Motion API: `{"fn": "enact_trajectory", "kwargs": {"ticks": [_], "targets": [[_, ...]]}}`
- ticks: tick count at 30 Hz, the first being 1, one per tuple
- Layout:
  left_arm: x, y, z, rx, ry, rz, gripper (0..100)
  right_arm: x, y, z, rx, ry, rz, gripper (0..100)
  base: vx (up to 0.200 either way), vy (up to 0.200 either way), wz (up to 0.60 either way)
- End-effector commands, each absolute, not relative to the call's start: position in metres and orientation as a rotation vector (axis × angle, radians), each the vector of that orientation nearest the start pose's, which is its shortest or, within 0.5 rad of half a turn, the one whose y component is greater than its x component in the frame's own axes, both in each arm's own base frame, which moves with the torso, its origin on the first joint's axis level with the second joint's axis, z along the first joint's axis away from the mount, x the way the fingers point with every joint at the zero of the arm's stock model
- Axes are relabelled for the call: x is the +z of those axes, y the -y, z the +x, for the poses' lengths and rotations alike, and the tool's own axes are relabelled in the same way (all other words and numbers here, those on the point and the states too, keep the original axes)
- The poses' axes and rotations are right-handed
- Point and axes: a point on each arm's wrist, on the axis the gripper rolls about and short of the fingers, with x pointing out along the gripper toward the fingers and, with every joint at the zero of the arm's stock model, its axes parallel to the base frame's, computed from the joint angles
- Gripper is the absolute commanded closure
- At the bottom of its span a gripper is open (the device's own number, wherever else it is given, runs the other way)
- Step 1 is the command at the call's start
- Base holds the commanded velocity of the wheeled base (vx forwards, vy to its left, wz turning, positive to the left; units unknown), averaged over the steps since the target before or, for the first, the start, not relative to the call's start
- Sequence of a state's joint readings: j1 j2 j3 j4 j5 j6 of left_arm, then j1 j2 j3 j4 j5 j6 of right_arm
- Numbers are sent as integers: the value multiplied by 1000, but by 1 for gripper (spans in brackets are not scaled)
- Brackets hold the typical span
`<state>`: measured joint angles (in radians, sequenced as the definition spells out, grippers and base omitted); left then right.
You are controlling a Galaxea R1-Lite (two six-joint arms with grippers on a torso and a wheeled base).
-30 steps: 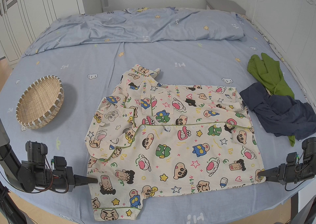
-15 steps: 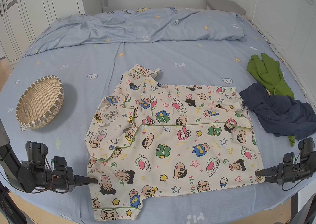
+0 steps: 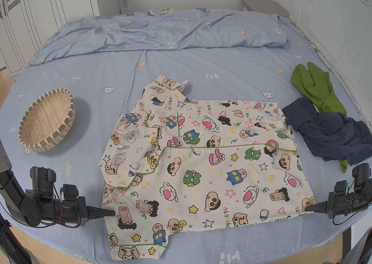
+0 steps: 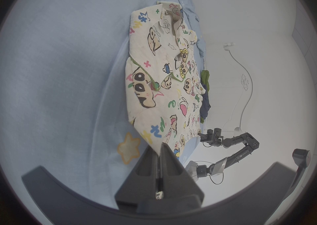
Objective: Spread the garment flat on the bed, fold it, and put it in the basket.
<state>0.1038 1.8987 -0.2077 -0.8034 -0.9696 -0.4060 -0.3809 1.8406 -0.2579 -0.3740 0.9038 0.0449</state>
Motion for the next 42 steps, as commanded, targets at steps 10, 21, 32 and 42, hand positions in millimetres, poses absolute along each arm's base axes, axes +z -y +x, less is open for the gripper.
{"fn": "enact_trajectory", "kwargs": {"ticks": [10,21,32,42], "targets": [[52,2,202,-691,-877,-780,100,40,49,179,463,-939,725,100,0,0,0],[90,4,214,-717,-760,-798,100,61,48,202,513,-877,654,100,0,0,0],[106,3,234,-738,-688,-760,100,89,52,241,550,-820,597,100,0,0,0],[108,3,282,-746,-664,-760,100,100,51,282,579,-776,562,100,0,0,0]]}}
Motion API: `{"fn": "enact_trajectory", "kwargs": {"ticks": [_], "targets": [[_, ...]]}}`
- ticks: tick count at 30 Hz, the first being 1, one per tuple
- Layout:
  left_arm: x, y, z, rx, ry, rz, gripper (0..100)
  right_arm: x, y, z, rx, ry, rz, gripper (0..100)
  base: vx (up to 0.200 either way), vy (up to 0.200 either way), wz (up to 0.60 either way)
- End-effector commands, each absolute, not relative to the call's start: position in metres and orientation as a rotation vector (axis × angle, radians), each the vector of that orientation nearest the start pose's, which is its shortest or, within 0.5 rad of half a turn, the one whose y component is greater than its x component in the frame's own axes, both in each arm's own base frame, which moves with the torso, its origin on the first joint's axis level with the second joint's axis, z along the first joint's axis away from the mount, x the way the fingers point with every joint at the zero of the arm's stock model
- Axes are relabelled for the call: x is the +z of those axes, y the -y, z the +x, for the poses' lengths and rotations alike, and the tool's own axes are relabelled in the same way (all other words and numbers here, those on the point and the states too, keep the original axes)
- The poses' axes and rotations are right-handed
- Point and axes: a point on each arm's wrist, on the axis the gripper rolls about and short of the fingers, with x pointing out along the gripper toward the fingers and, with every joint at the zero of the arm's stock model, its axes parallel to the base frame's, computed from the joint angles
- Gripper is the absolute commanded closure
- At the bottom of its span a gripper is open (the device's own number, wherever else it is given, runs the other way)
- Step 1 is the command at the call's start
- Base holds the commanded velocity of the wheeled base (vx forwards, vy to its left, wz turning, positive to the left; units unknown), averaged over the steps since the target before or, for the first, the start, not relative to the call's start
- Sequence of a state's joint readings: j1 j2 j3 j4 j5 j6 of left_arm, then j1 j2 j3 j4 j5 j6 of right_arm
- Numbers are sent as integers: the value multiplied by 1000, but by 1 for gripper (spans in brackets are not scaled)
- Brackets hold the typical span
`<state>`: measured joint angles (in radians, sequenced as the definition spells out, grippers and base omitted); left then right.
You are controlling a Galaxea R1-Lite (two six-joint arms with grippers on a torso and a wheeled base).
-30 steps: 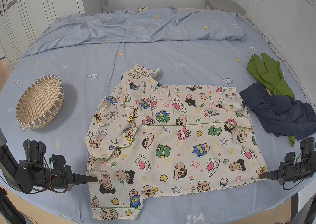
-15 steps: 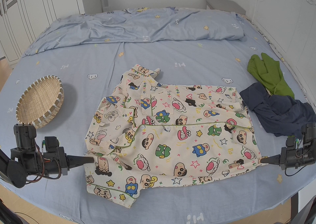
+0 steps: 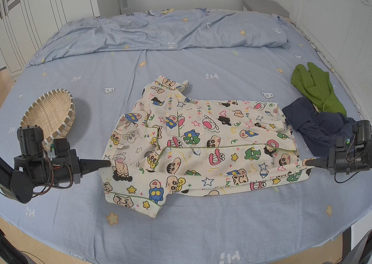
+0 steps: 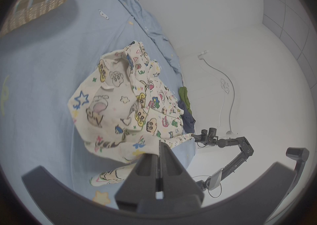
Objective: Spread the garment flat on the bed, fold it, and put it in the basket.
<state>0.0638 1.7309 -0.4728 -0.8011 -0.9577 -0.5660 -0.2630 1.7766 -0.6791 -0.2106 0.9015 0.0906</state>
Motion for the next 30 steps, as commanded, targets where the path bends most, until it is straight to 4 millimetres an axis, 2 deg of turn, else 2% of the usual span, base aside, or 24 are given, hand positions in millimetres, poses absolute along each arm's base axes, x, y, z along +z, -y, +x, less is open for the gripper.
{"fn": "enact_trajectory", "kwargs": {"ticks": [1,5,6,7,17,24,30], "targets": [[108,4,288,-748,-660,-759,100,101,50,286,584,-774,557,100,0,0,0],[114,4,308,-731,-629,-759,100,101,52,301,591,-763,548,100,0,0,0],[114,4,308,-731,-629,-759,100,101,52,301,591,-763,548,100,0,0,0],[116,6,321,-738,-620,-759,100,101,52,310,597,-754,540,100,0,0,0],[101,2,364,-706,-603,-756,100,107,54,350,594,-715,540,100,0,0,0],[105,4,378,-711,-599,-751,100,108,50,364,608,-726,542,100,0,0,0],[102,3,390,-711,-593,-749,100,97,50,368,608,-746,551,100,0,0,0]]}}
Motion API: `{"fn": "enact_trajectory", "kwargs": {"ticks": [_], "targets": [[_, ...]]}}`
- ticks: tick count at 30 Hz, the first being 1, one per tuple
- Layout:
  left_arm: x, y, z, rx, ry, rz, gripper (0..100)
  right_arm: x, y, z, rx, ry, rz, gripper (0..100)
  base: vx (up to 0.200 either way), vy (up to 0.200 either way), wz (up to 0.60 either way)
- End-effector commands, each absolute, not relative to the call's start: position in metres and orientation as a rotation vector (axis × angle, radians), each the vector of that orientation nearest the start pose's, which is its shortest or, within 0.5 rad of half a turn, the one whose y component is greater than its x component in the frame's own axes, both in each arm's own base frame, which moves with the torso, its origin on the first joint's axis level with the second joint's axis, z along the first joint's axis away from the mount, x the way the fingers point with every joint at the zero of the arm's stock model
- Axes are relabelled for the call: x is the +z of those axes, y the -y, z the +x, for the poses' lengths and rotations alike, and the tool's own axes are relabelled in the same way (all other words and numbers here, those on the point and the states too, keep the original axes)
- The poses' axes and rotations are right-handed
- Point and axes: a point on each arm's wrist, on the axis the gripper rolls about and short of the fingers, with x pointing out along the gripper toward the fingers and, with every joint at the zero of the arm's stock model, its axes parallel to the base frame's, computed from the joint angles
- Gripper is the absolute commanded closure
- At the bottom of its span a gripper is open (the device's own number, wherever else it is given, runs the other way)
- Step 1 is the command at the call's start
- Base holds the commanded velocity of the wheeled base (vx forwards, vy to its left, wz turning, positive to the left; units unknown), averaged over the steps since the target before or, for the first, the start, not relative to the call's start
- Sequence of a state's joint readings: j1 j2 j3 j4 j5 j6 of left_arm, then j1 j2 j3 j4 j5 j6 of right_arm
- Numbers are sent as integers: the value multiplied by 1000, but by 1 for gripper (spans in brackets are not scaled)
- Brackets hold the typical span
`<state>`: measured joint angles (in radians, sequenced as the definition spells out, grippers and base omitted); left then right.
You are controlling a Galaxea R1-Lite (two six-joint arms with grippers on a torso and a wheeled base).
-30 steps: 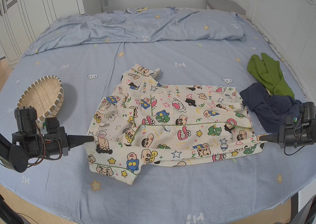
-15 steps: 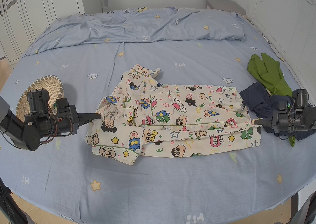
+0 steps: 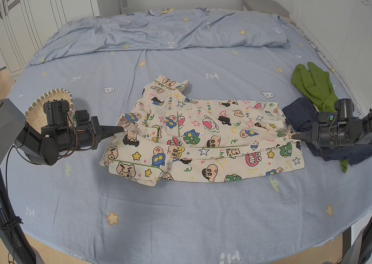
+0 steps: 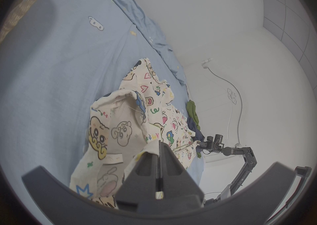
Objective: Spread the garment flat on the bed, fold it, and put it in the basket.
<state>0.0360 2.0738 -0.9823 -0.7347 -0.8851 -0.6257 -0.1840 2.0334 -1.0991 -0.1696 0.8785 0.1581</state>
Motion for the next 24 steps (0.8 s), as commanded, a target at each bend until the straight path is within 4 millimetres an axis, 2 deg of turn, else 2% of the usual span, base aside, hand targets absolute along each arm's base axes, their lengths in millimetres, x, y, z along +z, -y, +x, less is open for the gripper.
{"fn": "enact_trajectory", "kwargs": {"ticks": [1,15,20,22,23,24], "targets": [[100,3,392,-711,-594,-750,100,98,50,368,607,-746,554,100,0,0,0],[105,0,407,-700,-551,-732,100,101,50,371,612,-726,543,100,0,0,0],[105,3,410,-700,-550,-729,100,102,50,372,612,-722,540,100,0,0,0],[99,4,412,-696,-562,-734,100,100,51,373,612,-723,540,100,0,0,0],[98,4,412,-695,-564,-734,0,99,51,373,611,-726,542,100,0,0,0],[98,4,412,-697,-563,-733,0,98,50,374,612,-729,544,100,0,0,0]]}}
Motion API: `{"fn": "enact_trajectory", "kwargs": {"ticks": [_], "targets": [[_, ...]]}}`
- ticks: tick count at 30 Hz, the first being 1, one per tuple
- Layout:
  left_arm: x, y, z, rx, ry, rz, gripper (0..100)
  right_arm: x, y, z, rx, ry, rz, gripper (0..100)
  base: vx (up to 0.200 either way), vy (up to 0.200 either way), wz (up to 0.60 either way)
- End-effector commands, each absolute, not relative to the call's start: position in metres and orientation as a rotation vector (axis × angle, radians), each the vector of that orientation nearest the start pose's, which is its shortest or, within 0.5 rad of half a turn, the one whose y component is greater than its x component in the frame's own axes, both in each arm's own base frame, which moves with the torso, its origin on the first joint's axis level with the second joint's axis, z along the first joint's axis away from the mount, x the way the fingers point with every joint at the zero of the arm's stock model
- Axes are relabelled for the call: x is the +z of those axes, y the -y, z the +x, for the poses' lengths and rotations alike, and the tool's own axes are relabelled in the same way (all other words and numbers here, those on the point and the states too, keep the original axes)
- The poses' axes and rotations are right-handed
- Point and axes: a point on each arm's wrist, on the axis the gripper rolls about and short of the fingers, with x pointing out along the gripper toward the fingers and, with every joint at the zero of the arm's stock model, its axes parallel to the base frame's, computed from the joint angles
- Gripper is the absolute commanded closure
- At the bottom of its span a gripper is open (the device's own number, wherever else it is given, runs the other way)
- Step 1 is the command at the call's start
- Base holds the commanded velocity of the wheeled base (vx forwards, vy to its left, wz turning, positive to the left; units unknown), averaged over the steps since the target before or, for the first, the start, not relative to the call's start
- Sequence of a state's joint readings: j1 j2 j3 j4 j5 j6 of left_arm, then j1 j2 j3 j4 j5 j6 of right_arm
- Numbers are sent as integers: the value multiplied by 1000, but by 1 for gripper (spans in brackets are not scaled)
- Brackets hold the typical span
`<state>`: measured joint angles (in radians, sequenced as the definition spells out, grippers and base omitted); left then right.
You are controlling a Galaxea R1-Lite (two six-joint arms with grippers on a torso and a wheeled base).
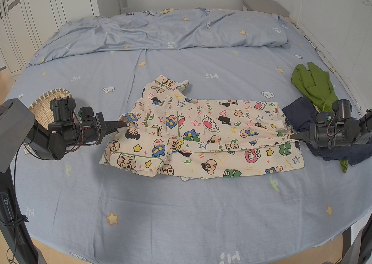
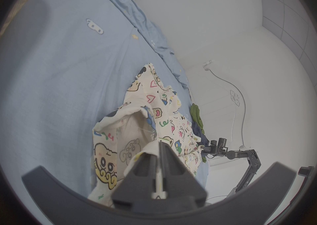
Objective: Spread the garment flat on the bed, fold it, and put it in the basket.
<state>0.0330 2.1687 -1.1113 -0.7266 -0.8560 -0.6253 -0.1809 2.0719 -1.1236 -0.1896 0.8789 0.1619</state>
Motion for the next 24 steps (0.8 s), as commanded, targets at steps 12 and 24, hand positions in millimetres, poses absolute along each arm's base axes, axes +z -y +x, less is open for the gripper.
{"fn": "enact_trajectory", "kwargs": {"ticks": [12,24], "targets": [[121,-3,407,-627,-491,-712,0,105,51,371,602,-721,563,0,0,0,0],[186,3,369,-641,-468,-695,0,150,59,351,588,-620,544,0,0,0,0]]}}
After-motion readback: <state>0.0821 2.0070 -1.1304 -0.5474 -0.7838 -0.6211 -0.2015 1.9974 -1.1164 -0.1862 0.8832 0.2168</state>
